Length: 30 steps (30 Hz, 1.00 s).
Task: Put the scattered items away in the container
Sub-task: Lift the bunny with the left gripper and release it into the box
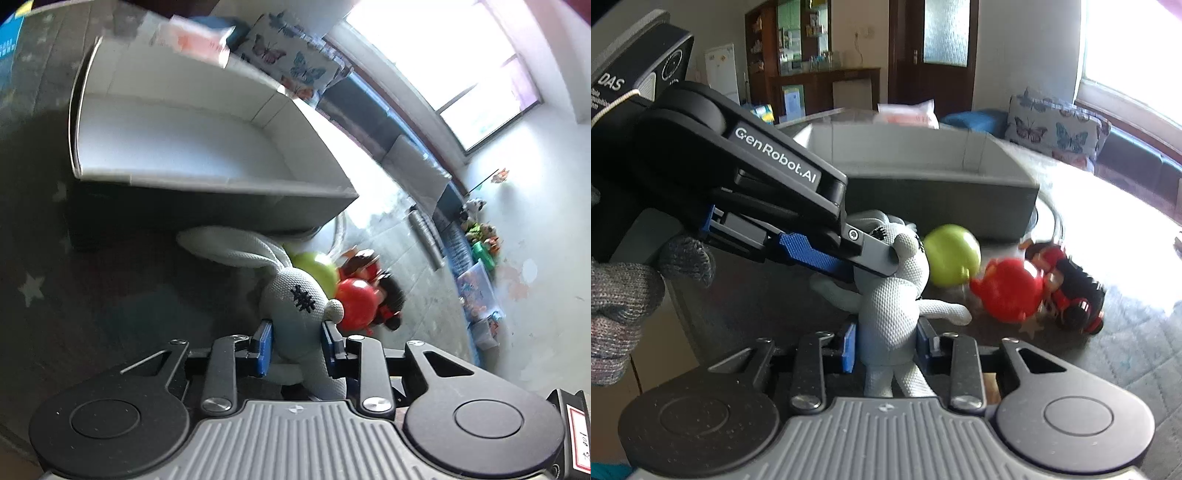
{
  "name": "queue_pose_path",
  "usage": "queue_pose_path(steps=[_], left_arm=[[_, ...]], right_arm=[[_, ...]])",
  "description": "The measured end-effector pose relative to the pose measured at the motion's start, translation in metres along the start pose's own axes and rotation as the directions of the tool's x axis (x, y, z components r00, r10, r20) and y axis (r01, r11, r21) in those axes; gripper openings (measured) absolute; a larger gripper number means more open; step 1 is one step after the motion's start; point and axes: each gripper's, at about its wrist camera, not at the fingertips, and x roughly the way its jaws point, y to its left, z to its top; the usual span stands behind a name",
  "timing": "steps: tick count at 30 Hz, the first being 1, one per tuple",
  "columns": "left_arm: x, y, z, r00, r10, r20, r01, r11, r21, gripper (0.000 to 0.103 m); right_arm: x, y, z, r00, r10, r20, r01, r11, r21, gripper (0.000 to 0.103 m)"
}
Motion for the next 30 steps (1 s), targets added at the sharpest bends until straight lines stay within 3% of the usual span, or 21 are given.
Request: queue_pose_path(steps=[7,13,19,24,29,30], left_arm=[[-0.035,-0.018,0.029,0.991,-0.022,0.131,0.015,0.999,0.052,0.030],[-0.047,-0.023,0.076,0.974,0.007,0.227,-0.029,0.995,0.092,0.030],[-0.034,0.000,0.115,0.968,0.076,0.241,-0.093,0.994,0.061,0.030],[-0.017,0.018,0.138,0.957,0.172,0.235,-0.195,0.978,0.079,0.030],[0.004,0.038,0.141,0.937,0.282,0.207,-0.306,0.947,0.096,0.031],[0.007,0.040,0.140,0.934,0.297,0.198,-0.320,0.942,0.099,0.031]], right_arm=[[-0.013,0.002,0.036,0.994,0.005,0.109,-0.005,1.000,-0.002,0.031],[0.004,-0.002,0.088,0.986,0.017,0.168,-0.016,1.000,-0.002,0.031],[0.043,-0.004,0.126,0.987,0.045,0.154,-0.052,0.998,0.040,0.031],[0.087,-0.006,0.141,0.990,0.078,0.116,-0.091,0.990,0.105,0.032],[0.120,0.000,0.141,0.993,0.111,0.048,-0.115,0.990,0.085,0.041],[0.121,0.002,0.140,0.993,0.104,0.047,-0.107,0.991,0.076,0.048]])
